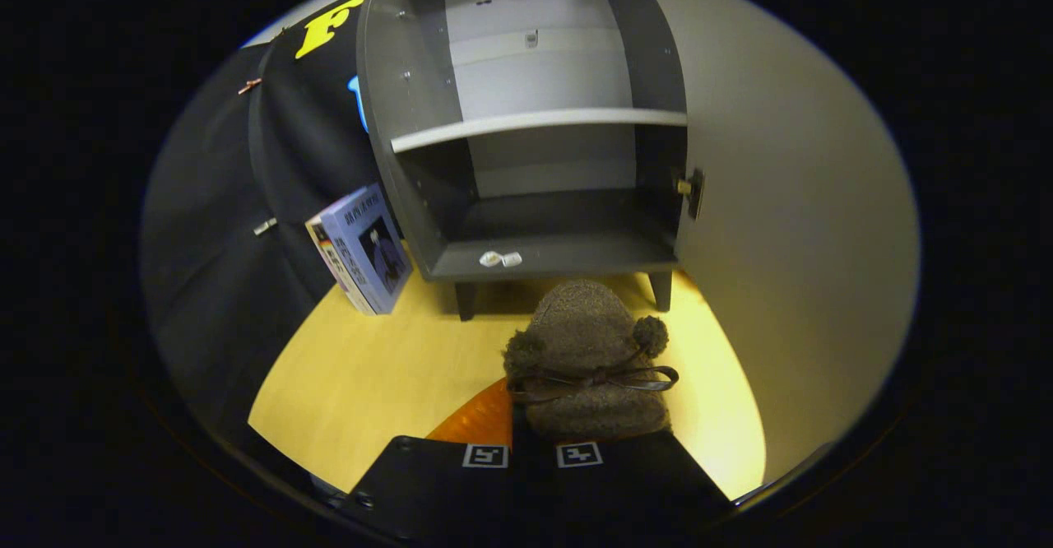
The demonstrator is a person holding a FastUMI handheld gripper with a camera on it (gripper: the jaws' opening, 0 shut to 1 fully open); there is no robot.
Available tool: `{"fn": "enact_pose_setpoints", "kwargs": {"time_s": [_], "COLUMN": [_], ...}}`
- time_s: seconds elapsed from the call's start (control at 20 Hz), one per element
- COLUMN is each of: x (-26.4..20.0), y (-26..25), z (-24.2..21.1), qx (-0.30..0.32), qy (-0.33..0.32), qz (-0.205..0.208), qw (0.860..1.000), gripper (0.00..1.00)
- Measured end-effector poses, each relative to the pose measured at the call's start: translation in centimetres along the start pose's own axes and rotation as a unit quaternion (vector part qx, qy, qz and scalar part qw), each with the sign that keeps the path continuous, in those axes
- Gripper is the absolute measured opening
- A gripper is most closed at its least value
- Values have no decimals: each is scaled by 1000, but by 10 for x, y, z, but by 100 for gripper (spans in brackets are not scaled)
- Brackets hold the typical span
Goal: Open the shoe cabinet door, grab the shoes and put them into the shoe cabinet, then close the shoe cabinet door.
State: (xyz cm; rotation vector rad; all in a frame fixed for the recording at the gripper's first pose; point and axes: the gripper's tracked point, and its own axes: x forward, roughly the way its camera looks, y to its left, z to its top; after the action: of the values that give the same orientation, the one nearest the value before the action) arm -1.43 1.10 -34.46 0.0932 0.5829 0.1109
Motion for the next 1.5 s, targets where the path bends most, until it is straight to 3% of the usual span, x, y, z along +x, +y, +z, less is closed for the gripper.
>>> {"fn": "enact_pose_setpoints", "kwargs": {"time_s": [0.4,0.65,1.15,1.5], "x": [-32,-17,61,152], "y": [8,16,32,24], "z": [129,198,327,338], "qx": [18,9,-18,-26], "qy": [-64,-81,-103,-63], "qz": [2,1,2,-21], "qw": [998,997,995,997], "gripper": [7,7,7,7]}}
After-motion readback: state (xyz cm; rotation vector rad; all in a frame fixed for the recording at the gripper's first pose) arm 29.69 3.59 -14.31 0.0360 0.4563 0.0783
